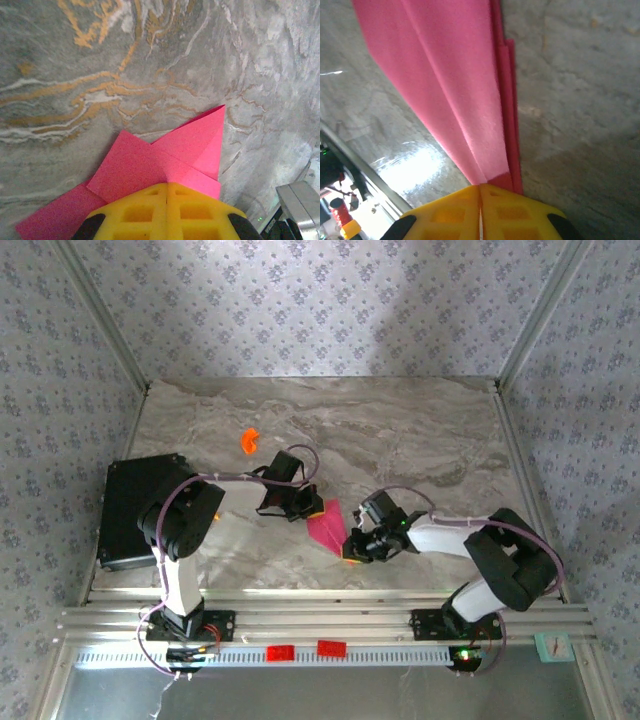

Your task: Fold a paper plane with a square sheet of paper (pick it up from the middle)

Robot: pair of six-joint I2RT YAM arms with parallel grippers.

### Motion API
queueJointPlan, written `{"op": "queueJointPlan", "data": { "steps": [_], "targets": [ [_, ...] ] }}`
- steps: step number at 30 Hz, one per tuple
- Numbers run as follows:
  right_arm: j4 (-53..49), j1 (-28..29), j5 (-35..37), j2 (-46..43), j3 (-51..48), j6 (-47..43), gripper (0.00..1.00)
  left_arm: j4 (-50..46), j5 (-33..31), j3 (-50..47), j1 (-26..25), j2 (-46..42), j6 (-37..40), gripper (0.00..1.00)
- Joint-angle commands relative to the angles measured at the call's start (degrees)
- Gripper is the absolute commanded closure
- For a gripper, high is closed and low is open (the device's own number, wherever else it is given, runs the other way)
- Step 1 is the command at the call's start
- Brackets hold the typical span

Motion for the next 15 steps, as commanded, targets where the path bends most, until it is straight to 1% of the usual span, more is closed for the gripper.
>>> {"op": "queueJointPlan", "data": {
  "steps": [1, 4, 7, 9, 12, 15],
  "targets": [
    [-1.43, 0.11, -1.39, -2.26, -4.63, 0.93, 0.88, -3.25, -3.56, -1.31, -0.02, 3.13, 1.22, 0.96],
    [-2.36, 0.03, -1.27, -5.99, -8.10, 1.52, 0.88, -3.11, -3.56, -1.52, 0.04, 3.11, 1.13, 0.96],
    [-4.60, -0.79, -1.38, -10.27, -8.98, 1.55, 0.88, -2.81, -3.56, -1.78, 0.00, 2.93, 0.81, 0.96],
    [-6.03, -1.45, -1.43, -13.14, -7.61, 1.37, 0.88, -2.63, -3.56, -1.91, -0.06, 2.85, 0.70, 0.96],
    [-6.74, -2.10, -1.31, -15.11, -4.62, 1.12, 0.88, -2.54, -3.56, -1.85, -0.04, 2.78, 0.67, 0.96],
    [-4.69, -3.07, -2.22, -13.26, -1.84, 0.69, 0.87, -2.58, -3.46, -1.59, -0.16, 2.86, 0.62, 0.96]
  ]
}}
